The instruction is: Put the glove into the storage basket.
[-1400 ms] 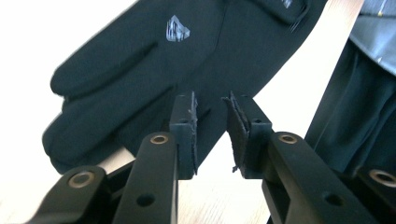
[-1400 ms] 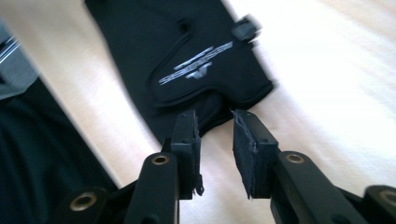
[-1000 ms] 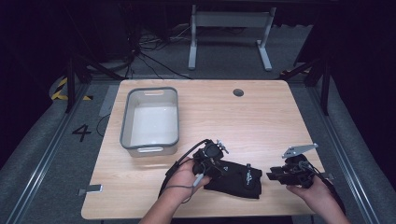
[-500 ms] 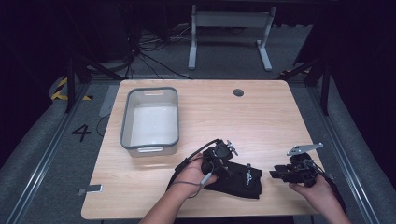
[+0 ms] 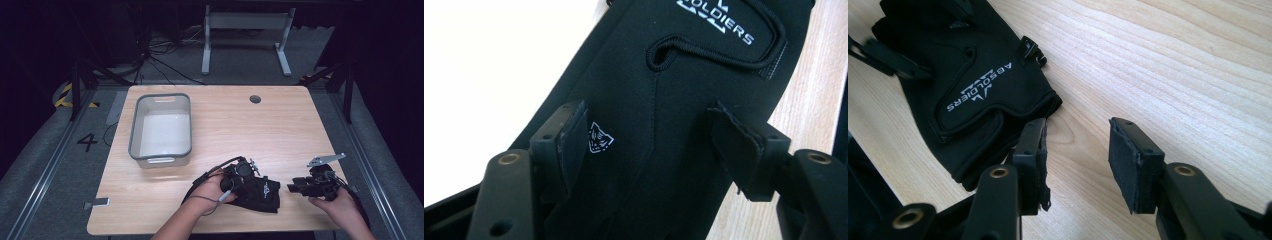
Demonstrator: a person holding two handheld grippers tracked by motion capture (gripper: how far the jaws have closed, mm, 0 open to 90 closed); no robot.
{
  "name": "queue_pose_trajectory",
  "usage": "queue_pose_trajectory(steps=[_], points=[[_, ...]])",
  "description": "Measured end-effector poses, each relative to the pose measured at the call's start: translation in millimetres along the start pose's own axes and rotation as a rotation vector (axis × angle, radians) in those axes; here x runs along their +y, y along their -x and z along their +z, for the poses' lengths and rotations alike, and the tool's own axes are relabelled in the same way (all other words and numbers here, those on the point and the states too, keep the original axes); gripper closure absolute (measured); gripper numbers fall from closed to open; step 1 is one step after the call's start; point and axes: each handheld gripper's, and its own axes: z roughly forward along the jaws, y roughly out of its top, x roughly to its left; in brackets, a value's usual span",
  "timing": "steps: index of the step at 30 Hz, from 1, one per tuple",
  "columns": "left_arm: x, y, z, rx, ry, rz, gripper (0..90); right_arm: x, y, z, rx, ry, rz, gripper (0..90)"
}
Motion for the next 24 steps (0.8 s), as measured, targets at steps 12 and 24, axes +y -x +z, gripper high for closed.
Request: queue_pose_trajectory(steps=[12, 24], points=[[-0.2, 9.4, 8.1, 0.065, -0.021, 0.018, 32.2, 0.2, 2.6, -1.0, 0.042, 0.012, 0.027, 56.6], [15.4, 16.3, 10.4, 0.105, -0.121, 0.009, 40.0, 1.5, 1.5, 0.0, 0.056, 0.018, 0.030, 55.9]])
